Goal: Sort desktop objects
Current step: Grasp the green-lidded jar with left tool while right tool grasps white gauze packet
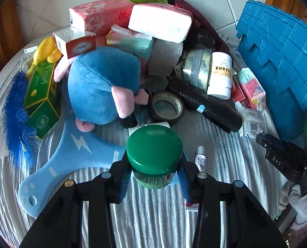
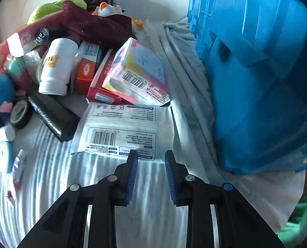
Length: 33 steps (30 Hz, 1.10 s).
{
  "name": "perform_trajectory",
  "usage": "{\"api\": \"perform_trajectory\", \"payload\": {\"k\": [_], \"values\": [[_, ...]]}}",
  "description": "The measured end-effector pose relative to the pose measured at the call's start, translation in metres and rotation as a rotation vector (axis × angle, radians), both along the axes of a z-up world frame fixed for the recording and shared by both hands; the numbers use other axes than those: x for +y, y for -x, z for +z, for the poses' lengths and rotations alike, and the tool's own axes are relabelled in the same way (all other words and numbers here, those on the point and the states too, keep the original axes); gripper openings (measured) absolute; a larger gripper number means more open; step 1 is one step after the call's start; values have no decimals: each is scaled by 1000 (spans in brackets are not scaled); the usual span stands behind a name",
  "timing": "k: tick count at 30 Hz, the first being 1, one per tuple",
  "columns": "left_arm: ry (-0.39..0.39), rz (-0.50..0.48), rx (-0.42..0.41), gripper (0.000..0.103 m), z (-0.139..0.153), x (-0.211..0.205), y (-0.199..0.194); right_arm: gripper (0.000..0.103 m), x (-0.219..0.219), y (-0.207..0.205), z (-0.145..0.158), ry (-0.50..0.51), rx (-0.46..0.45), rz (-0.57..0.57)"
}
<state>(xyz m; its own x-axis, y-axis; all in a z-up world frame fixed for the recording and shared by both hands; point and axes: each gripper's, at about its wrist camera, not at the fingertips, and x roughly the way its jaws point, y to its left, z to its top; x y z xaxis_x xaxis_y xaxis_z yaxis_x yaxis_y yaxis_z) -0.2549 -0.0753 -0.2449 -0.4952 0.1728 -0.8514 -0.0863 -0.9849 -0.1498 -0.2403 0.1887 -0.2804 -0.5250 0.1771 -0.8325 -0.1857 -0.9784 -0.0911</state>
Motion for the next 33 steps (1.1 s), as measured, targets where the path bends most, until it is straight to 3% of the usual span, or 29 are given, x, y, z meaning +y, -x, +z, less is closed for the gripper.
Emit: {"api": "perform_trajectory", "payload": {"k": [1, 3, 4, 6, 8, 10, 12, 17, 20, 23, 26, 28, 29, 33], "values": [[1, 0, -7, 40, -2, 1, -1, 35, -2, 2, -2, 37, -11, 21], [3, 2, -12, 40, -3, 2, -4, 53, -17, 4, -1, 105, -39, 134], [4, 3, -11, 40, -3, 3, -5, 56, -27, 4, 0, 133, -54, 203], [7, 8, -5, 40, -2, 6, -6, 51, -48, 0, 5, 199, -76, 331], [5, 16, 3, 40, 1, 7, -7, 51, -60, -5, 14, 169, -50, 364], [3, 21, 8, 40, 3, 10, -8, 59, -62, -3, 23, 112, -18, 352], [0, 28, 9, 40, 4, 12, -9, 82, -61, 5, 25, 3, -4, 361], [-5, 43, -1, 40, 0, 25, -7, 85, -48, 20, 10, -172, -46, 457], [3, 55, -1, 40, -3, 37, -3, 88, -43, 31, 1, -188, -78, 503], [11, 71, 0, 40, -6, 47, 1, 102, -31, 51, 0, -120, -85, 506], [25, 78, 13, 40, -2, 55, 2, 99, -22, 59, -1, -43, -82, 482], [30, 78, 22, 40, 1, 58, 0, 83, -27, 55, 2, -23, -89, 484], [33, 79, 23, 40, 2, 59, -1, 70, -29, 50, 2, -23, -93, 489], [39, 85, 39, 40, 12, 56, -5, 58, -36, 14, 10, 35, -123, 514]]}}
